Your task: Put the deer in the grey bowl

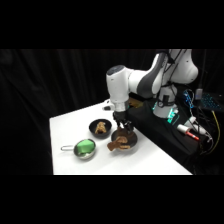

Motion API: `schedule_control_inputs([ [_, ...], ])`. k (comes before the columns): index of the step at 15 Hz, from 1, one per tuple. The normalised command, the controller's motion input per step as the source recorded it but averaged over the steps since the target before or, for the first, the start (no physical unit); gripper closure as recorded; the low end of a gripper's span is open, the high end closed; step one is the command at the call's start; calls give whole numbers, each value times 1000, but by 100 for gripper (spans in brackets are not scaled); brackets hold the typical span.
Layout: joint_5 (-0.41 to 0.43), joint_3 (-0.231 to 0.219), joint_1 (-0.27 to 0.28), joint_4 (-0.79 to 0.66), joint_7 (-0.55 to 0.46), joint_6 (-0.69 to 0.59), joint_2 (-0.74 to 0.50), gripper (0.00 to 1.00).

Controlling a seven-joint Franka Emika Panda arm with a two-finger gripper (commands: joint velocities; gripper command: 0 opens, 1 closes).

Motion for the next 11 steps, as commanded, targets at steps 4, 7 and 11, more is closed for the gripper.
schedule_control_inputs([
  [4, -92, -6, 7, 150, 30, -344, -320, 0],
  [7, -133, -13, -5, 176, 45, -400, -290, 0],
  [11, -90, -8, -16, 175, 17, -342, -172, 0],
])
